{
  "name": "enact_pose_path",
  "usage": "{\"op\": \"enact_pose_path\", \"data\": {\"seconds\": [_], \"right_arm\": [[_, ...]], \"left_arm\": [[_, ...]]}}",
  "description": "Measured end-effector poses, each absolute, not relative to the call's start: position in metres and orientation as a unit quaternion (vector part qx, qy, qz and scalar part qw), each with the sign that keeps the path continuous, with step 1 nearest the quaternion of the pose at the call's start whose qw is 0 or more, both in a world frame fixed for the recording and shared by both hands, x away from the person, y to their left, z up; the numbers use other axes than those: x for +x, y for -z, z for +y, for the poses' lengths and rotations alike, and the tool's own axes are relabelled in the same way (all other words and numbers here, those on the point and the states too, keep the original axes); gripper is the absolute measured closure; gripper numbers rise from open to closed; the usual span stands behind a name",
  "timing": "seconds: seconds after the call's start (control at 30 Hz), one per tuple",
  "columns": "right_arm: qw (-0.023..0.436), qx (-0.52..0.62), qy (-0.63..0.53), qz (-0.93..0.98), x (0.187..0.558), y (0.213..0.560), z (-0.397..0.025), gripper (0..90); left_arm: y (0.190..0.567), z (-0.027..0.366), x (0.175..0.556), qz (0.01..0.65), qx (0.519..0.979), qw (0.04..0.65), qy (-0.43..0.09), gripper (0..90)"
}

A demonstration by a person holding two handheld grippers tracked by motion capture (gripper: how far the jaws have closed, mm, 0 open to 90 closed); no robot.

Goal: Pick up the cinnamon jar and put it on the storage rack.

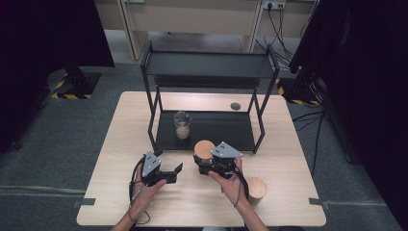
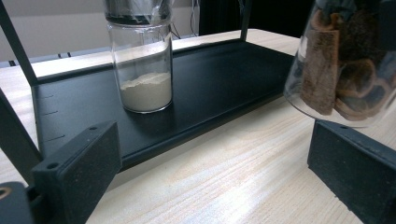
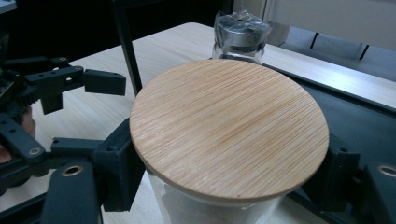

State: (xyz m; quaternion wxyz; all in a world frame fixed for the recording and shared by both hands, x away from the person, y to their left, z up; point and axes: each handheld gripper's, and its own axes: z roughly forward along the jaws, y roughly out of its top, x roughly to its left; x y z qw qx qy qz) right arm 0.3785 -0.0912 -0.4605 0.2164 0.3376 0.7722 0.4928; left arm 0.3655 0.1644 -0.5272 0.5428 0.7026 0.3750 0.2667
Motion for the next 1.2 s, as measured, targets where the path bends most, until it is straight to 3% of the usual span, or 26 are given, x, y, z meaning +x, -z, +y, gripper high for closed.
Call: {"op": "enact_pose_path", "data": {"seconds": [1.2], "right_arm": [[0.225,0.363,-0.481,0.766,0.409,0.463,-0.086,26.1]], "left_arm": [[0.527,0.165,0.366,0.377,0.702,0.543,-0.266,2.4]]}}
